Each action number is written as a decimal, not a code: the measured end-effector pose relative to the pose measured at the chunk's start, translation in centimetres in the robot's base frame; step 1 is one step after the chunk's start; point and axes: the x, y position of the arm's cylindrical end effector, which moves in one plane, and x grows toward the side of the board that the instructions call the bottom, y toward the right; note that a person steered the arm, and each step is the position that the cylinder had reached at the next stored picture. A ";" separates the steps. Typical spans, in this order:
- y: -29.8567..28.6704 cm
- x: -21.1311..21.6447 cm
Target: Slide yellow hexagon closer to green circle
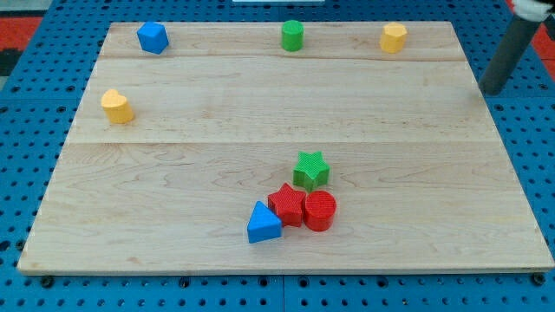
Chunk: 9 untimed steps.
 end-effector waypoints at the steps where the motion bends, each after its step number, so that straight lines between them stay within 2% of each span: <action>1: 2.4 -3.3; 3: 0.5 -13.4; 4: -1.2 -13.0; 5: -6.2 -10.5; 6: -10.2 -12.0; 8: -21.7 -8.3; 9: -21.2 -12.0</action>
